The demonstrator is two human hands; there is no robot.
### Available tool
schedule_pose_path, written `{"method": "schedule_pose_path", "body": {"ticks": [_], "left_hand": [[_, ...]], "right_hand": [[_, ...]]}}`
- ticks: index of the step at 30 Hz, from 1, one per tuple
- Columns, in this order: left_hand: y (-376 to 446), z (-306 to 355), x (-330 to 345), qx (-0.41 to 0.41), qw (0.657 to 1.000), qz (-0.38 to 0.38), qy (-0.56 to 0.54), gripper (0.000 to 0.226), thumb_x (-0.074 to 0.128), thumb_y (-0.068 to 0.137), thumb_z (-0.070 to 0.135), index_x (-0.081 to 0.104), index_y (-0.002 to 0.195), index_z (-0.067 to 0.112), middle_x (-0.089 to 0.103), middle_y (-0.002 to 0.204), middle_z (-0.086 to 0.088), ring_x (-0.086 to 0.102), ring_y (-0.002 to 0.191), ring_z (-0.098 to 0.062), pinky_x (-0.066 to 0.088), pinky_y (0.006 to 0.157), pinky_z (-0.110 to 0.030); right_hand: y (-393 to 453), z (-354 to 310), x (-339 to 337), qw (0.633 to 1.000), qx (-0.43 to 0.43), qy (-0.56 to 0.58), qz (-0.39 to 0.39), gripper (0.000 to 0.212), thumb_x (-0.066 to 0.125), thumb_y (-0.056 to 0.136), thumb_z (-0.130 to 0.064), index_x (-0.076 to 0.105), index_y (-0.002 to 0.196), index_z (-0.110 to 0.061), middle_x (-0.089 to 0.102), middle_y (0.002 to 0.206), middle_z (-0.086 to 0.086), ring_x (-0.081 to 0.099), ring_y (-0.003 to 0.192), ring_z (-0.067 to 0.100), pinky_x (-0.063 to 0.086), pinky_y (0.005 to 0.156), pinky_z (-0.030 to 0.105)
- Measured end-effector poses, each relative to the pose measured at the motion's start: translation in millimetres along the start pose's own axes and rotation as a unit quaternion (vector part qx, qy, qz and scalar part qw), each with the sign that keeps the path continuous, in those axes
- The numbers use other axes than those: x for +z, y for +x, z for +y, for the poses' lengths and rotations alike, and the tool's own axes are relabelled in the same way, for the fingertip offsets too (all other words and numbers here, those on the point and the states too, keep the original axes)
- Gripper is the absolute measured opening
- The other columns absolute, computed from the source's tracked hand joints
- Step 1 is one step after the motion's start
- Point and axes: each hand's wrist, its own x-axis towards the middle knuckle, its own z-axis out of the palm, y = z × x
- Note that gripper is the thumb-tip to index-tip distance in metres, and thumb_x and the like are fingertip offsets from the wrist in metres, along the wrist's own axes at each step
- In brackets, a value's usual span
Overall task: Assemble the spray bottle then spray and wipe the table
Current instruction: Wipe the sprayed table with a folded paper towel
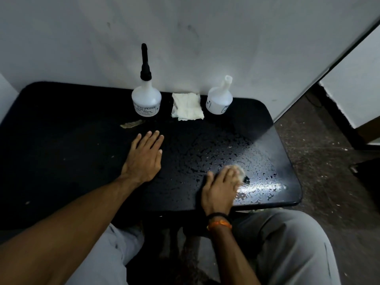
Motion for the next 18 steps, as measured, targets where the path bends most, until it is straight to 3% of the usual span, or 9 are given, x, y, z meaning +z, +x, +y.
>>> {"method": "schedule_pose_path", "body": {"ticks": [2, 5, 7, 10, 13, 18], "left_hand": [[0, 1, 0, -0.002, 1.0, 0.0, 0.0, 0.054, 0.031, 0.103, 0.03, 0.037, 0.155, 0.016, 0.032, 0.164, -0.003, 0.026, 0.153, -0.021, 0.016, 0.126, -0.044], [-1, 1, -2, -0.001, 1.0, 0.002, -0.007, 0.057, 0.027, 0.101, 0.031, 0.038, 0.154, 0.016, 0.034, 0.163, -0.003, 0.028, 0.153, -0.021, 0.016, 0.126, -0.044], [-1, 0, -1, 0.003, 1.0, 0.002, -0.003, 0.054, 0.031, 0.103, 0.029, 0.037, 0.155, 0.016, 0.033, 0.163, -0.004, 0.027, 0.153, -0.021, 0.015, 0.127, -0.044], [-2, -1, -1, -0.001, 1.0, -0.003, -0.005, 0.053, 0.034, 0.105, 0.029, 0.033, 0.156, 0.016, 0.029, 0.165, -0.003, 0.023, 0.154, -0.02, 0.012, 0.128, -0.044], [-1, -2, -1, -0.002, 1.0, -0.01, -0.014, 0.054, 0.032, 0.105, 0.031, 0.03, 0.158, 0.017, 0.025, 0.166, -0.002, 0.02, 0.155, -0.02, 0.01, 0.128, -0.043], [-1, -6, -9, -0.009, 0.996, -0.019, -0.088, 0.06, 0.042, 0.103, 0.026, 0.022, 0.16, 0.017, 0.018, 0.168, -0.001, 0.011, 0.157, -0.021, 0.001, 0.129, -0.039]], "right_hand": [[-22, -27, 15, 0.993, -0.117, -0.002, -0.022, 0.065, 0.029, 0.105, -0.042, 0.021, 0.157, -0.003, 0.013, 0.166, 0.019, 0.007, 0.155, 0.033, 0.001, 0.127, 0.046], [-73, -48, 33, 0.953, -0.301, -0.005, -0.044, 0.061, 0.03, 0.104, -0.037, 0.033, 0.153, -0.001, 0.022, 0.163, 0.019, 0.015, 0.154, 0.032, 0.009, 0.126, 0.048], [-94, -38, 34, 0.936, -0.347, 0.006, -0.059, 0.057, 0.032, 0.105, -0.035, 0.036, 0.153, -0.004, 0.026, 0.164, 0.013, 0.017, 0.155, 0.025, 0.014, 0.123, 0.046], [-82, -6, 21, 0.952, -0.304, 0.023, -0.034, 0.054, 0.04, 0.104, -0.031, 0.038, 0.152, -0.005, 0.028, 0.163, 0.01, 0.021, 0.154, 0.024, 0.017, 0.123, 0.048], [-33, 15, 4, 0.983, -0.182, 0.014, -0.019, 0.056, 0.039, 0.106, -0.03, 0.03, 0.155, -0.004, 0.018, 0.165, 0.012, 0.012, 0.155, 0.026, 0.009, 0.126, 0.046], [61, -22, -4, 0.995, -0.099, -0.005, -0.022, 0.061, 0.03, 0.107, -0.032, 0.018, 0.156, 0.003, 0.013, 0.166, 0.02, 0.006, 0.155, 0.031, 0.001, 0.127, 0.047]]}}
